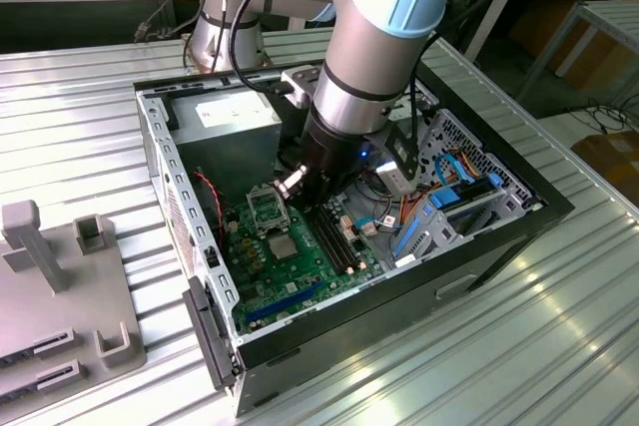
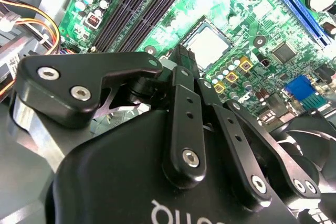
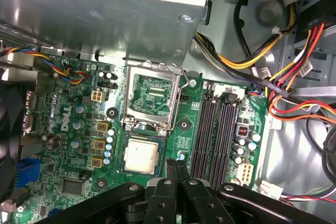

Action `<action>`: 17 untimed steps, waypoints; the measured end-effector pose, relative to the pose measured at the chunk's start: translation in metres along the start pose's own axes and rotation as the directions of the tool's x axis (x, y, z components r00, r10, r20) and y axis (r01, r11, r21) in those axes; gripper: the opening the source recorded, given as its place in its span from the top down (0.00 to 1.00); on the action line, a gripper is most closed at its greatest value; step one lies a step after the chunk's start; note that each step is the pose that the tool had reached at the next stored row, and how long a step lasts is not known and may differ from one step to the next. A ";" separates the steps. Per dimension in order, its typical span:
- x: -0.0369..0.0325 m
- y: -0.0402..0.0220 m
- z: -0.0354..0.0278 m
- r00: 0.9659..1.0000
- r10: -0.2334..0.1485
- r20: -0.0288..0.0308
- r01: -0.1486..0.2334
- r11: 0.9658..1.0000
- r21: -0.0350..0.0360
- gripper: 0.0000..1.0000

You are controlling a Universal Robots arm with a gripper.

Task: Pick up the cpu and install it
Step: 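Close the cpu cover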

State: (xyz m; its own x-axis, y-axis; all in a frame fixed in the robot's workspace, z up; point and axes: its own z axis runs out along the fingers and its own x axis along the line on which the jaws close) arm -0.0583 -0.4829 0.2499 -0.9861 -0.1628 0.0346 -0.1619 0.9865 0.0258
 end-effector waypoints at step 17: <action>-0.0054 -0.0008 -0.0002 1.000 0.000 0.000 0.000 1.000 0.000 0.89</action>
State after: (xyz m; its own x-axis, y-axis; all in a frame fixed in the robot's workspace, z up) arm -0.0528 -0.4829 0.2499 -0.9861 -0.1628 0.0345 -0.1620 0.9865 0.0258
